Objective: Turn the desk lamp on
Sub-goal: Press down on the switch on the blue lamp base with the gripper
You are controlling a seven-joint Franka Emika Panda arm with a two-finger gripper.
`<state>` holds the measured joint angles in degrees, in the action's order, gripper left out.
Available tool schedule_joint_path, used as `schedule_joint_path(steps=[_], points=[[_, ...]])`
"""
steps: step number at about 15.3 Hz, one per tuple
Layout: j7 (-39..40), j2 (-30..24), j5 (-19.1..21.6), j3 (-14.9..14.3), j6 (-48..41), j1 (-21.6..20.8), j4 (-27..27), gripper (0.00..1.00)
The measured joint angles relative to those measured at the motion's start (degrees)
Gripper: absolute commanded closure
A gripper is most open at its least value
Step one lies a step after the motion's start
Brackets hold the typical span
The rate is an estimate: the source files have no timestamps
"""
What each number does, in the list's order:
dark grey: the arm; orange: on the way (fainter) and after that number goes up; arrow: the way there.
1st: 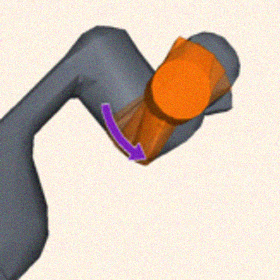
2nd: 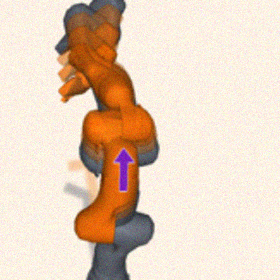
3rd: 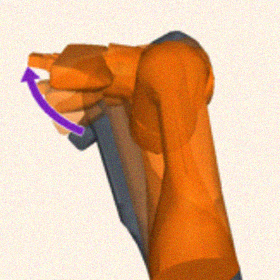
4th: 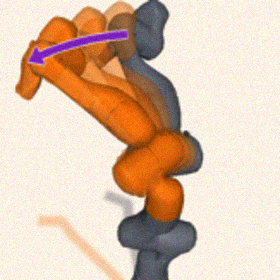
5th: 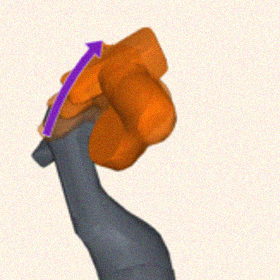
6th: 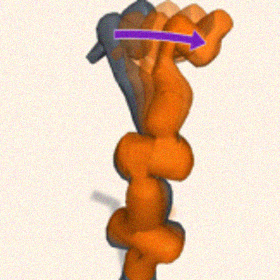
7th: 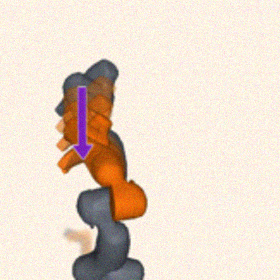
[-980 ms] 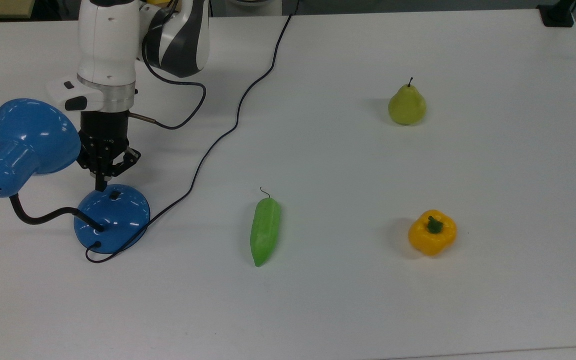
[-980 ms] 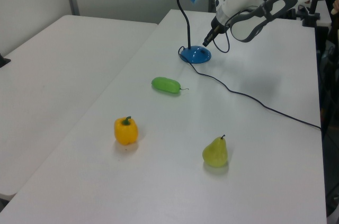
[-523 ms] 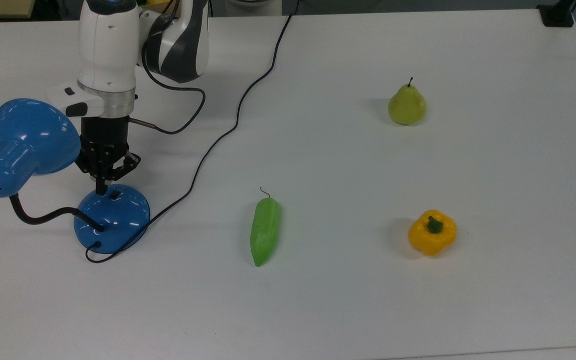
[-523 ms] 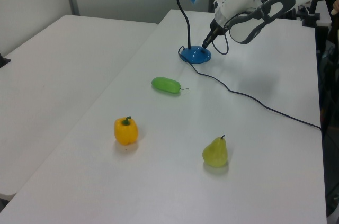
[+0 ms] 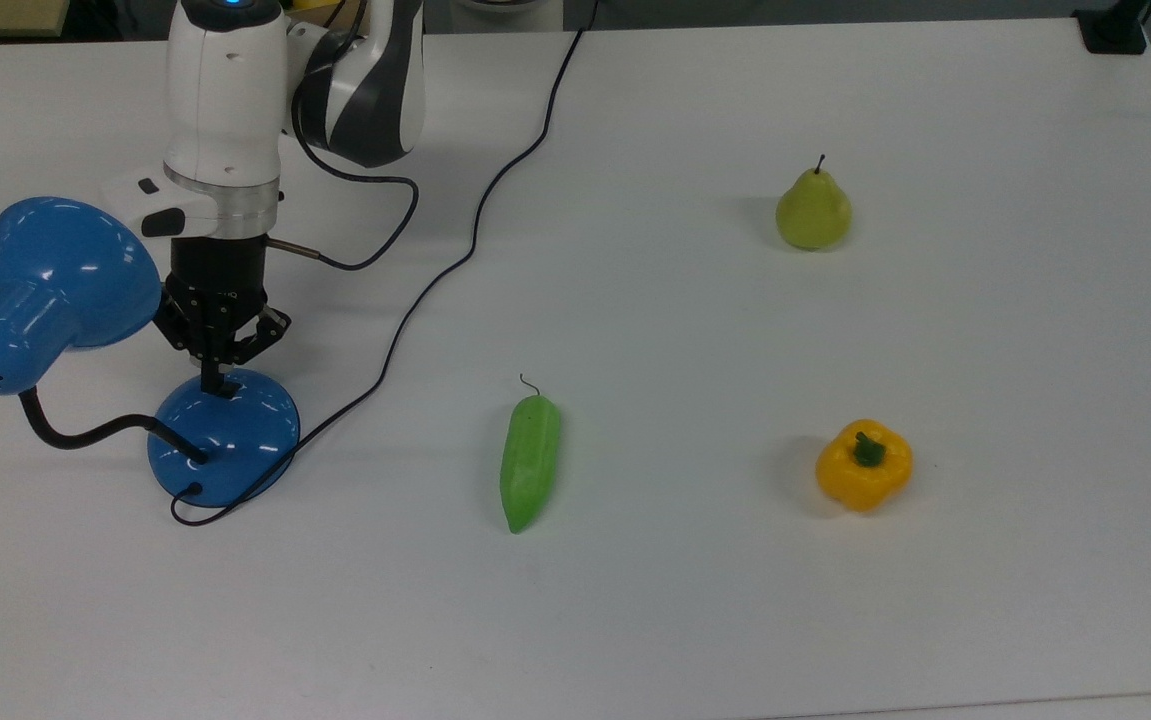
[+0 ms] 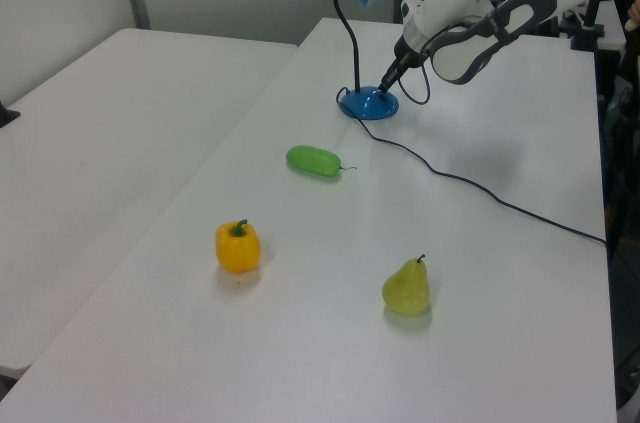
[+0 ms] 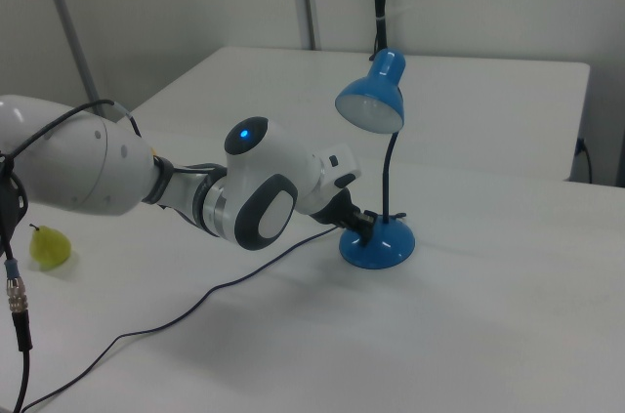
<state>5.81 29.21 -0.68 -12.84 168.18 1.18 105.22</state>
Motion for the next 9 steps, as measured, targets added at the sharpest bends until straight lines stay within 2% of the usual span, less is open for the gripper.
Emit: schedule_joint_path(steps=[9], points=[[0.0, 0.5, 0.0, 0.1, 0.0, 0.0, 0.0, 1.00]])
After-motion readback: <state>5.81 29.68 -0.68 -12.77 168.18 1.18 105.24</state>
